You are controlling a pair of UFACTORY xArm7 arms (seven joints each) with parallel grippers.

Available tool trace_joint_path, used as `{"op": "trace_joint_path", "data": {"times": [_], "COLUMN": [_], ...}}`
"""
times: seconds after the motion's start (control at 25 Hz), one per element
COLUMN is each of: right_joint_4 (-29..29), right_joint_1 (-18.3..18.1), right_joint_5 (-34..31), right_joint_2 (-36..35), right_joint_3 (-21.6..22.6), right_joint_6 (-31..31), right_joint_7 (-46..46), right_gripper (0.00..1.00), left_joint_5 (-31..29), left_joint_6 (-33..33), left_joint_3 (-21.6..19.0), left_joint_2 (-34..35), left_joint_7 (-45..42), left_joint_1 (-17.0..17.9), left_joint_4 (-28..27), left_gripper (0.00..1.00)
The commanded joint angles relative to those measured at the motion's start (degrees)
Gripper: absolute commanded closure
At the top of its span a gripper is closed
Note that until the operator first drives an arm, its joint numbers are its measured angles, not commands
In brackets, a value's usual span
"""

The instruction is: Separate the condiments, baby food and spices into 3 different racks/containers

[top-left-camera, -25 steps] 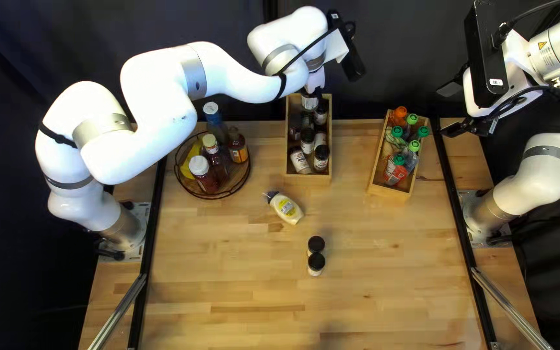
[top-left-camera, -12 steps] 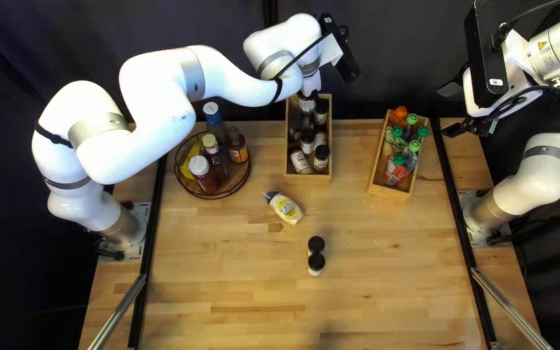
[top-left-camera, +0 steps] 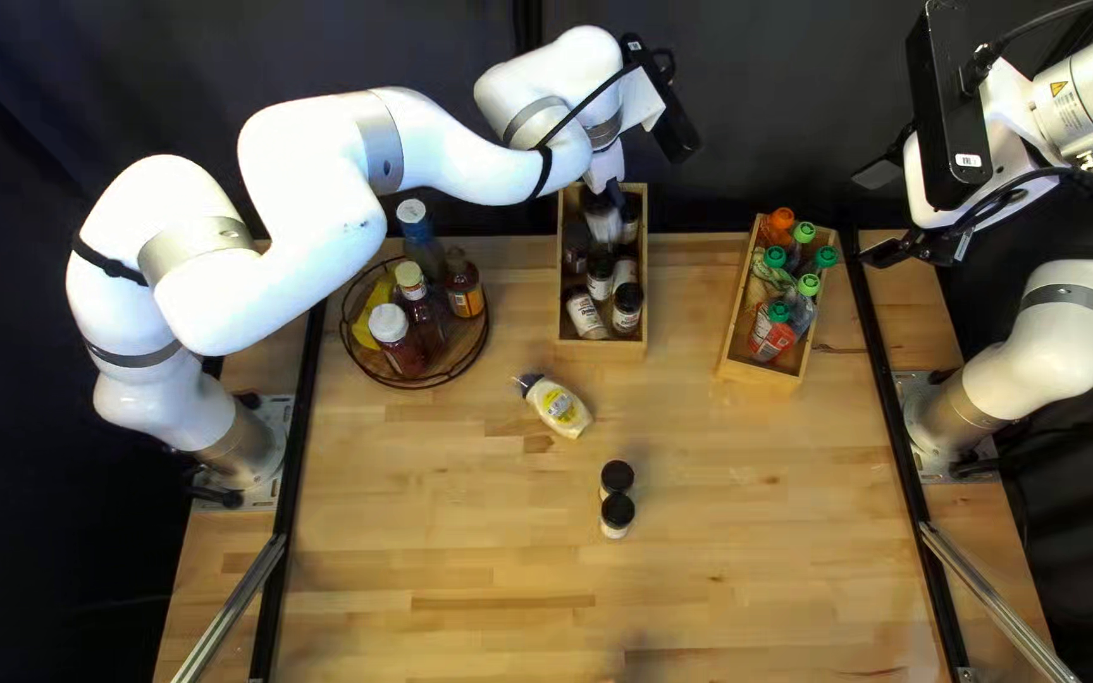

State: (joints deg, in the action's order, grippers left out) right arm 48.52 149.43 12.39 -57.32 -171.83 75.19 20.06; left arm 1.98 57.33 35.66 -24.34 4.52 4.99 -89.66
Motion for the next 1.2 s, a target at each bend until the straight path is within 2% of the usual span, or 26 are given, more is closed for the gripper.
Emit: {"op": "trace_joint_path", "data": {"times": [0.04, 0.28, 0.4, 0.52, 0.64, 0.92, 1.12, 1.2], "right_joint_4": [0.00, 0.00, 0.00, 0.00, 0.00, 0.00, 0.00, 0.00], "right_joint_1": [0.00, 0.00, 0.00, 0.00, 0.00, 0.00, 0.00, 0.00], "right_joint_5": [0.00, 0.00, 0.00, 0.00, 0.00, 0.00, 0.00, 0.00], "right_joint_2": [0.00, 0.00, 0.00, 0.00, 0.00, 0.00, 0.00, 0.00], "right_joint_3": [0.00, 0.00, 0.00, 0.00, 0.00, 0.00, 0.00, 0.00], "right_joint_6": [0.00, 0.00, 0.00, 0.00, 0.00, 0.00, 0.00, 0.00], "right_joint_7": [0.00, 0.00, 0.00, 0.00, 0.00, 0.00, 0.00, 0.00], "right_gripper": [0.00, 0.00, 0.00, 0.00, 0.00, 0.00, 0.00, 0.00], "left_joint_5": [-2.38, -4.02, -3.94, -1.24, 1.65, 5.71, 8.42, 7.72], "left_joint_6": [3.04, 6.75, 6.28, 5.23, 4.69, 3.74, 1.31, -0.71], "left_joint_3": [-0.37, -2.55, -4.79, -7.60, -9.74, -14.62, -16.71, -17.14], "left_joint_2": [3.61, 11.38, 18.19, 23.38, 25.29, 22.92, 17.67, 16.05], "left_joint_7": [-1.71, -2.09, 0.23, 5.17, 9.27, 22.65, 35.54, 38.04], "left_joint_1": [3.55, 8.56, 11.22, 13.71, 15.85, 20.54, 20.94, 21.17], "left_joint_4": [0.94, 5.81, 12.04, 17.80, 20.70, 22.38, 21.99, 22.15], "left_gripper": [0.00, 0.00, 0.00, 0.00, 0.00, 0.00, 0.00, 0.00]}}
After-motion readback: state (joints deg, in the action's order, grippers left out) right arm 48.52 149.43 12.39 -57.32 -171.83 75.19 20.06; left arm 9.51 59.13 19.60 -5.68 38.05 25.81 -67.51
